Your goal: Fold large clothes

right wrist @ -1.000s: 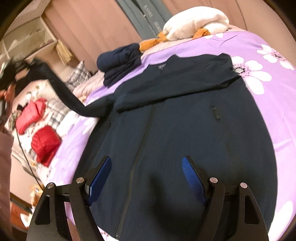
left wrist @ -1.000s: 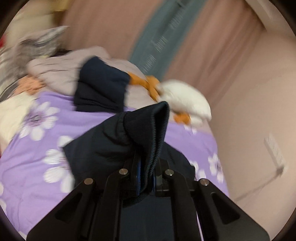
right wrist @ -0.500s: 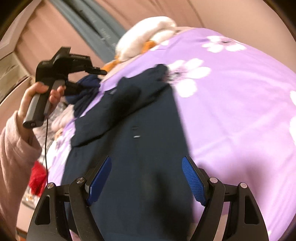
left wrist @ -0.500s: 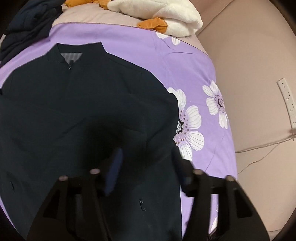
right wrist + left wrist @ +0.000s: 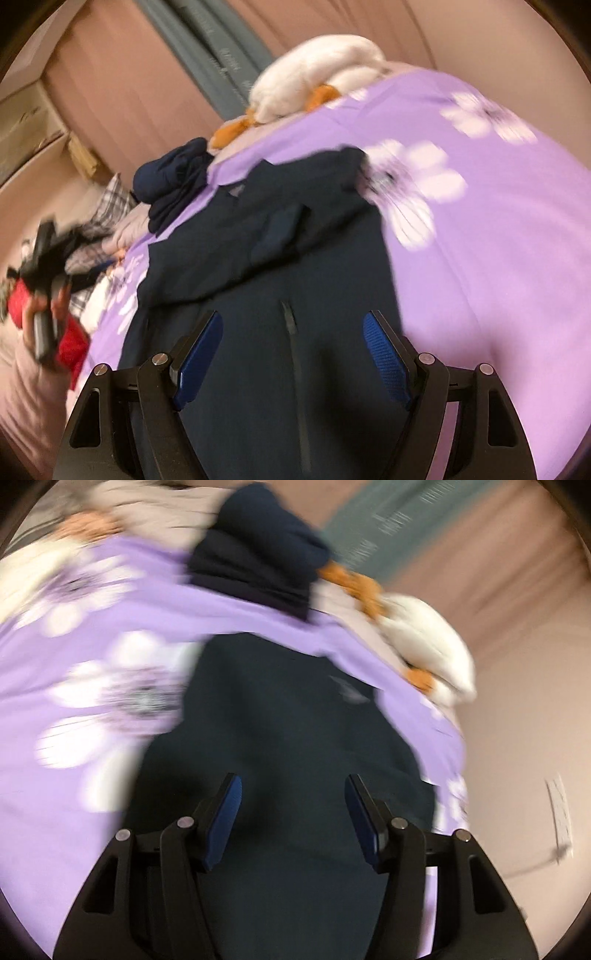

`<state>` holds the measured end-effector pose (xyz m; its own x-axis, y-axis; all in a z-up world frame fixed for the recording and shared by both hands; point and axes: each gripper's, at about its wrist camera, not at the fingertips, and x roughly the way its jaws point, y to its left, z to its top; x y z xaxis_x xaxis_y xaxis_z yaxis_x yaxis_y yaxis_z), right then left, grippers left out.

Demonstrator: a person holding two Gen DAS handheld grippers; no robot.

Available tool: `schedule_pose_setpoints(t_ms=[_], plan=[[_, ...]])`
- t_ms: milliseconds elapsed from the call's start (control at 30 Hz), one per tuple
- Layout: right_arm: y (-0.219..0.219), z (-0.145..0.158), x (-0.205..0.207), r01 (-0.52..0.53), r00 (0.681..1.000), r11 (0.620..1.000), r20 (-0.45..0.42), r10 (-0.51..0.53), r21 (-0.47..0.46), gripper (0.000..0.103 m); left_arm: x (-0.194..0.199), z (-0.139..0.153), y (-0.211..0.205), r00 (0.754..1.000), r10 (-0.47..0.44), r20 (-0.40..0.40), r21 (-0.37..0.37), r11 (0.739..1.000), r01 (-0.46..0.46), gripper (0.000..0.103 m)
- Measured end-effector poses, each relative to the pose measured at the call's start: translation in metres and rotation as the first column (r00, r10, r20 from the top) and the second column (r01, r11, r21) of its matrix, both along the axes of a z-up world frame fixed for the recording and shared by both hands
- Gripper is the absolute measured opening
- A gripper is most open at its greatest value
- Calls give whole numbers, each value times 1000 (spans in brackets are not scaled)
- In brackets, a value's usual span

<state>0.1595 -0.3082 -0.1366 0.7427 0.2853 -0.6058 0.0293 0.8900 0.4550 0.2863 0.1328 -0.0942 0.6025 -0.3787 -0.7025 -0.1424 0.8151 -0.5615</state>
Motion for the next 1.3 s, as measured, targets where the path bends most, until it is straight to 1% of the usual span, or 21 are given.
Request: schedule_pose_setpoints(t_ms=[100,133,233,367,500,533,567,600,633,667,733,767,833,900,967,1033,1100,1133,1167,1233,1300], plan=[[8,-2,36,-14,999,1000,-29,13,-8,78,-12,-30,41,998,39,-43,-117,992,-44,58],[11,-4,41,-12,999,1000,-41,11,-18,78,-16,-43,53,998,53,-46,-176,983,-60,58],[27,-14,69,-20,997,998,-75,16,-55,78,-10,-65,60,997,41,-60,-284,957,-56,58],[41,-28,99,-12,992,996,-128,0,-88,78,14,-89,46,996,17,-87,-331,942,-45,58],[48,-44,118,20,982,988,-181,-48,-156,78,43,-108,36,991,91,-102,-375,919,-123,58],[48,-45,121,24,980,985,-193,-57,-169,78,48,-110,37,988,112,-105,-371,917,-144,57],[49,-50,127,29,974,982,-213,-69,-186,78,52,-112,39,985,137,-108,-359,919,-167,50],[49,-53,130,34,971,981,-226,-77,-190,76,55,-113,41,983,149,-108,-352,919,-178,31],[50,-56,133,29,971,982,-230,-72,-185,58,59,-113,41,981,158,-111,-338,922,-187,19],[52,-58,135,12,970,983,-235,-56,-184,45,62,-112,42,980,166,-107,-314,930,-191,6],[57,-57,136,12,973,971,-222,-66,-238,19,61,-110,49,978,189,-85,-282,937,-205,7],[59,-53,134,4,978,968,-200,-56,-251,11,60,-108,55,976,207,-73,-280,934,-220,7],[51,-39,124,25,989,980,-135,-53,-200,8,59,-108,65,974,220,-55,-301,926,-227,8],[43,-32,114,57,993,982,-89,-74,-180,7,61,-112,63,982,179,-65,-285,939,-191,11],[41,-42,113,59,987,967,-131,-94,-246,7,62,-114,54,987,138,-86,-196,969,-152,12],[42,-60,116,21,973,957,-216,-86,-288,7,56,-115,59,986,126,-110,-198,969,-146,14],[41,-58,108,4,972,952,-222,-75,-305,8,49,-108,67,986,116,-120,-185,973,-137,22],[40,-53,104,2,974,951,-216,-73,-310,14,43,-104,70,987,111,-114,-145,981,-127,26],[37,-43,97,6,978,947,-195,-73,-322,18,41,-92,70,990,102,-98,-66,992,-109,26],[35,-28,85,11,987,935,-148,-67,-353,39,40,-69,62,996,73,-50,37,997,-71,26],[36,-9,74,9,997,930,-71,-37,-368,44,48,-49,47,1000,16,1,112,994,-16,28]])
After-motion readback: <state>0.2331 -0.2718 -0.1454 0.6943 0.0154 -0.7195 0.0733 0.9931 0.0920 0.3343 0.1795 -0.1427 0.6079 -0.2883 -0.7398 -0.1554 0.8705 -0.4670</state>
